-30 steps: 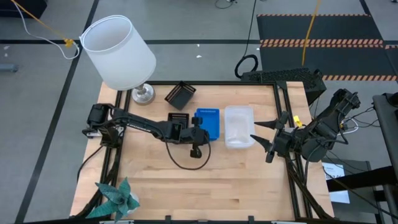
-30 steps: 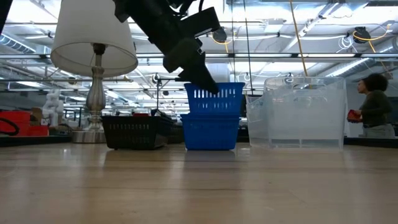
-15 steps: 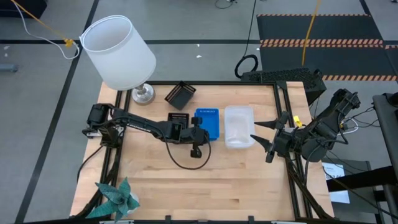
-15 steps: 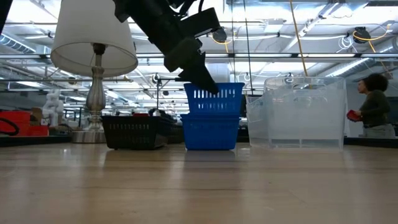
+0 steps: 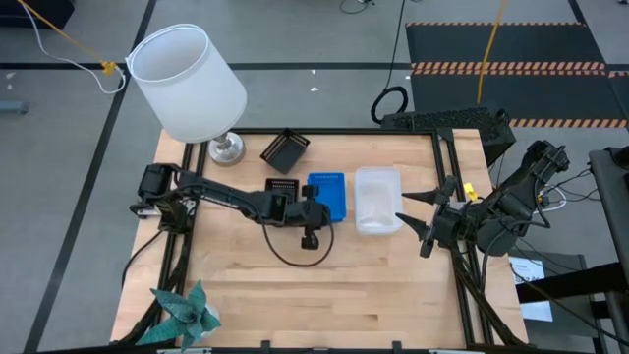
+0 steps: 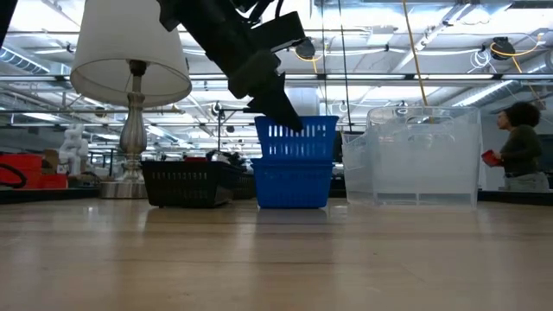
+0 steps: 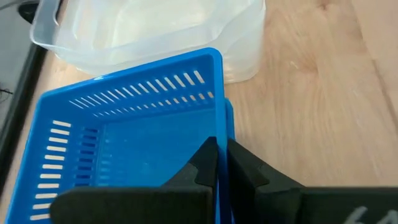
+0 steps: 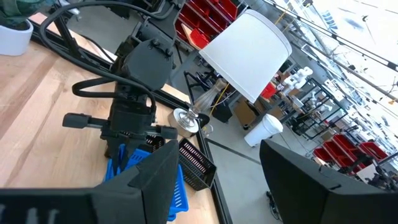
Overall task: Stack baskets by color
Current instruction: Stack the top blue bin on top of the bottom blue bin
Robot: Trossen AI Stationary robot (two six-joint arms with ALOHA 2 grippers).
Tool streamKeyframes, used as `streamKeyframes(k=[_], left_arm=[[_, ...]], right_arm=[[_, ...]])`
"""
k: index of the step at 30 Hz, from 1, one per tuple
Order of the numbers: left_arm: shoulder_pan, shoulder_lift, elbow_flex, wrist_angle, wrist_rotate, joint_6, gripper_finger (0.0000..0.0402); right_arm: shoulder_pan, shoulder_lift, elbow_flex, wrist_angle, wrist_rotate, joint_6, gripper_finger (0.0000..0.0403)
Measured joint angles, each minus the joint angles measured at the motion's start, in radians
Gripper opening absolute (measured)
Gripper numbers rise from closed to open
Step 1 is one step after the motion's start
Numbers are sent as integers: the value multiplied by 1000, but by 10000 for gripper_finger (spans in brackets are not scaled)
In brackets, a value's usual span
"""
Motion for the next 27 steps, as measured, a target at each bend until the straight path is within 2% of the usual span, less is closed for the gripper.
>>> streamKeyframes(k=[5,22,27], left_arm=[[14,0,0,0,58,-11,19],[26,13,1,10,64,-30,21],[26,13,1,10,60,-55,55]], right_arm=[[0,0,0,0,0,0,219],[0,0,0,0,-1,0,219],[0,0,0,0,-1,0,219]])
